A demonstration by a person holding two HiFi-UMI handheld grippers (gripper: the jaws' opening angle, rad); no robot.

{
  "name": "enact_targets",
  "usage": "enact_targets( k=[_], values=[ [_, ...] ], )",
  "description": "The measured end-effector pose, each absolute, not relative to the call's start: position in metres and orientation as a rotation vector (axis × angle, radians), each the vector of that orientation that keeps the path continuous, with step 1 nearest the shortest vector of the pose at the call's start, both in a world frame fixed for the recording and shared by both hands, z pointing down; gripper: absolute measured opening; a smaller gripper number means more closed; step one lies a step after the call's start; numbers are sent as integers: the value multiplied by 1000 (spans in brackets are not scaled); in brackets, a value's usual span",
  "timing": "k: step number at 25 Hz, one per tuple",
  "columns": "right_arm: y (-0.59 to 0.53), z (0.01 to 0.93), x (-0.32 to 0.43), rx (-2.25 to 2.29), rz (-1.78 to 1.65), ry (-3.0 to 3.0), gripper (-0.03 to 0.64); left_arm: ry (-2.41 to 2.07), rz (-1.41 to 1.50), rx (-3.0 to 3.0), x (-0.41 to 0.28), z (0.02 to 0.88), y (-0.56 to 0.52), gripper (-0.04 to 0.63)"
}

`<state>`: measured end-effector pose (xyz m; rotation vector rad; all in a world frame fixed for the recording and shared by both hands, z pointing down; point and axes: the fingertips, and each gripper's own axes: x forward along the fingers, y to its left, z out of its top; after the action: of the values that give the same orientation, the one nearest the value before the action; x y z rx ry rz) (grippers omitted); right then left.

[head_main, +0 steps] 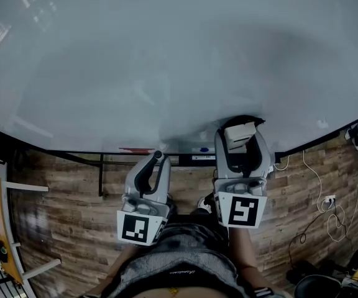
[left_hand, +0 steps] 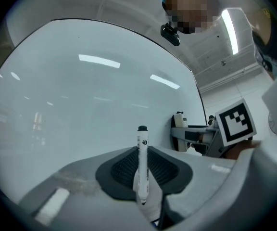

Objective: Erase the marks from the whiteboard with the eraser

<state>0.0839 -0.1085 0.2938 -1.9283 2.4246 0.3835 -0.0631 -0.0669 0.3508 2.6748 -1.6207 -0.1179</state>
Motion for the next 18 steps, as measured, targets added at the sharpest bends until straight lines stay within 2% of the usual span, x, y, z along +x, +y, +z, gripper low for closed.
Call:
enact_targets(
  k=[7, 18],
  values=[
    [-113, 292, 48, -2057, 540, 2431, 261, -1681, -107, 2640, -83, 354, -65, 71],
    [-107, 302, -29, -1793, 569, 2639, 261, -1774, -104, 2590, -114, 354, -60, 71]
  ],
)
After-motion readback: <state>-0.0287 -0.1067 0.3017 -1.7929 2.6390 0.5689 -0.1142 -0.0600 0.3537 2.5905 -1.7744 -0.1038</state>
